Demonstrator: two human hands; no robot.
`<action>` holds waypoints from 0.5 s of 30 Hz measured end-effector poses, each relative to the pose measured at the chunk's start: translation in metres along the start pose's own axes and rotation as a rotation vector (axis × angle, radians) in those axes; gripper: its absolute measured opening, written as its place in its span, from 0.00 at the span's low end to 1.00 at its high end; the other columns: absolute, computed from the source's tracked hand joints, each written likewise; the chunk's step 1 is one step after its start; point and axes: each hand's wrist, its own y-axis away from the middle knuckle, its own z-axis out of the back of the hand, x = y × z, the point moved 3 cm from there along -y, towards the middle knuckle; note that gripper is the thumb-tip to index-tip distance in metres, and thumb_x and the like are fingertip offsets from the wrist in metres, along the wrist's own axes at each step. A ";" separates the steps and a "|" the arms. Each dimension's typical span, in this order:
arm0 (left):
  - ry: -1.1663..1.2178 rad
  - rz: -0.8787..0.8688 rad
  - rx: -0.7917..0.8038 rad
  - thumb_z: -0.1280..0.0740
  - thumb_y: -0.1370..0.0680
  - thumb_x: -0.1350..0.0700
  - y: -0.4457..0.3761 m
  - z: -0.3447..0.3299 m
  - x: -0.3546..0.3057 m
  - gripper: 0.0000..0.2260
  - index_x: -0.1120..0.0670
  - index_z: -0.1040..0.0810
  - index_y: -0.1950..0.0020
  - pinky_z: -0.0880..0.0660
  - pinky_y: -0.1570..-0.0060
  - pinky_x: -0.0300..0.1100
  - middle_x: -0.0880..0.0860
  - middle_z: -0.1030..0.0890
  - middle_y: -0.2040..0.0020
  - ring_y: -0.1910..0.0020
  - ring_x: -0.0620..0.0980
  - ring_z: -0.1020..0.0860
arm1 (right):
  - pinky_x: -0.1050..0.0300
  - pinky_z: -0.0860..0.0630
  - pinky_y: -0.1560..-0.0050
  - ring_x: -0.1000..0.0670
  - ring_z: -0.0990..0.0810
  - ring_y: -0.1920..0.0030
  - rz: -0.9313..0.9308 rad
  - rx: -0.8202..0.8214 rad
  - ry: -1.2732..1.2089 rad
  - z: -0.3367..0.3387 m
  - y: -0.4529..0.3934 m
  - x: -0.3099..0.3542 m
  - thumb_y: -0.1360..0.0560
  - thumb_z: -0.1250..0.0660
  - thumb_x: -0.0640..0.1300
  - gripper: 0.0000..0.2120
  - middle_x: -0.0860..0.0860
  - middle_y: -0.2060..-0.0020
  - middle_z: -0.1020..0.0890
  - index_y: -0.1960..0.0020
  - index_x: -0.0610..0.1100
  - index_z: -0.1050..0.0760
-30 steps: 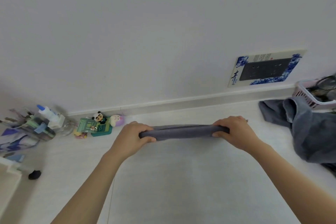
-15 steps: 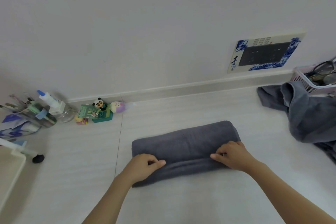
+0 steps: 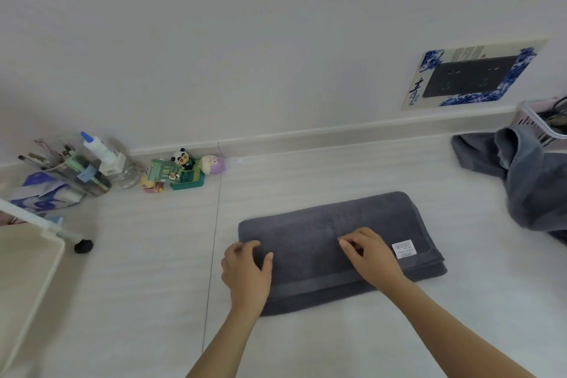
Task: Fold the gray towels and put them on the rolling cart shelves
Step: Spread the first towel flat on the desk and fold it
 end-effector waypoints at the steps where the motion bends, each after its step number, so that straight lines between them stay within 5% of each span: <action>1: 0.092 0.108 0.013 0.31 0.24 0.50 -0.001 0.001 0.004 0.18 0.53 0.28 0.36 0.31 0.40 0.50 0.56 0.32 0.35 0.38 0.56 0.30 | 0.67 0.29 0.49 0.58 0.26 0.51 -0.015 -0.018 -0.107 -0.001 -0.001 0.009 0.21 0.39 0.48 0.11 0.57 0.50 0.26 0.43 0.48 0.22; 4: 0.332 0.328 0.104 0.31 0.25 0.52 -0.004 0.000 0.007 0.26 0.57 0.37 0.31 0.26 0.44 0.49 0.59 0.31 0.35 0.41 0.59 0.26 | 0.65 0.32 0.42 0.56 0.25 0.41 -0.146 -0.007 -0.535 -0.014 -0.009 0.032 0.20 0.41 0.48 0.14 0.56 0.41 0.24 0.35 0.54 0.28; 7: 0.399 0.445 0.186 0.30 0.25 0.49 -0.010 -0.002 0.008 0.27 0.61 0.35 0.33 0.25 0.49 0.45 0.58 0.24 0.39 0.43 0.57 0.24 | 0.57 0.35 0.34 0.54 0.28 0.35 -0.250 -0.001 -0.798 -0.036 -0.017 0.037 0.20 0.44 0.54 0.16 0.57 0.36 0.26 0.33 0.60 0.32; 11: 0.515 0.490 0.396 0.31 0.28 0.39 -0.014 0.002 0.001 0.25 0.57 0.27 0.40 0.25 0.50 0.43 0.51 0.22 0.47 0.50 0.51 0.23 | 0.59 0.38 0.32 0.58 0.29 0.34 -0.286 -0.042 -0.878 -0.056 -0.018 0.029 0.20 0.47 0.55 0.17 0.61 0.39 0.25 0.31 0.60 0.34; 15: 0.651 0.346 0.457 0.32 0.28 0.39 -0.015 0.016 -0.023 0.24 0.52 0.27 0.38 0.22 0.45 0.49 0.49 0.19 0.45 0.47 0.50 0.20 | 0.57 0.39 0.29 0.60 0.30 0.34 -0.273 -0.059 -0.889 -0.059 -0.018 0.029 0.19 0.49 0.57 0.19 0.62 0.36 0.28 0.30 0.60 0.36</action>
